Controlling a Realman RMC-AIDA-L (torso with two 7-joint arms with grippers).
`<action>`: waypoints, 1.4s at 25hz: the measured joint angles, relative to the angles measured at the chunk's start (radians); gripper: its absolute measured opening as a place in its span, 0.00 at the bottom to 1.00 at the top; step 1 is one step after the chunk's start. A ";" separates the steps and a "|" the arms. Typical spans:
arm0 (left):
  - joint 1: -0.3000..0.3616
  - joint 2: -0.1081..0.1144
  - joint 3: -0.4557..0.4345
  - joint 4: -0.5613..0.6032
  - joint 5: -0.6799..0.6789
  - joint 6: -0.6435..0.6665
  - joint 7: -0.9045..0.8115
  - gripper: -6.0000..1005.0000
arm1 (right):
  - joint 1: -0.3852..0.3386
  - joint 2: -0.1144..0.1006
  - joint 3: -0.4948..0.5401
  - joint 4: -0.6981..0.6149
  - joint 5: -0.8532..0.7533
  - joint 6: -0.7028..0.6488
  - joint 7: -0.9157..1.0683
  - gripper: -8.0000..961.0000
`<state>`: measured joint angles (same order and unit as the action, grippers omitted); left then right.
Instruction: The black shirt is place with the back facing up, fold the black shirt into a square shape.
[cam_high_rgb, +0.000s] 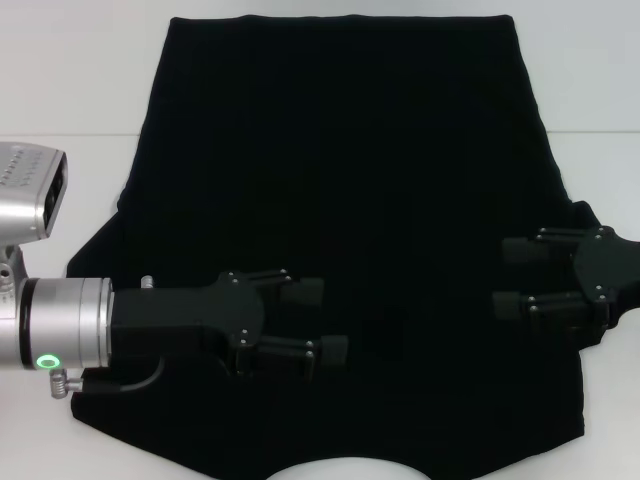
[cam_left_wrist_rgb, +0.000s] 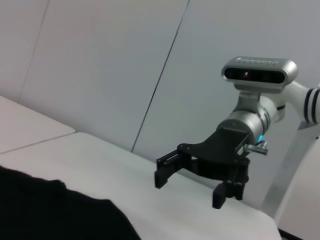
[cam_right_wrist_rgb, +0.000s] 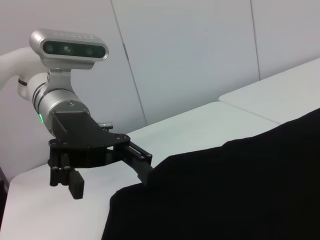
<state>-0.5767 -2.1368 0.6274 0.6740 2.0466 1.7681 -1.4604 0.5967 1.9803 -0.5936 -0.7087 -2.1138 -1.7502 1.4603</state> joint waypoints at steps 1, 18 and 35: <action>0.000 0.000 -0.002 0.001 0.004 -0.003 -0.002 0.90 | 0.000 0.000 0.000 0.000 0.000 0.000 0.000 0.92; 0.032 0.041 -0.153 0.187 0.290 -0.230 -0.564 0.90 | 0.015 0.024 0.000 0.002 0.002 0.021 0.006 0.92; 0.022 0.069 -0.210 0.256 0.500 -0.414 -0.868 0.90 | 0.023 0.037 0.012 0.000 0.008 0.038 0.016 0.92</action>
<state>-0.5550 -2.0675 0.4177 0.9296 2.5465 1.3540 -2.3285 0.6197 2.0171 -0.5821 -0.7083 -2.1060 -1.7117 1.4766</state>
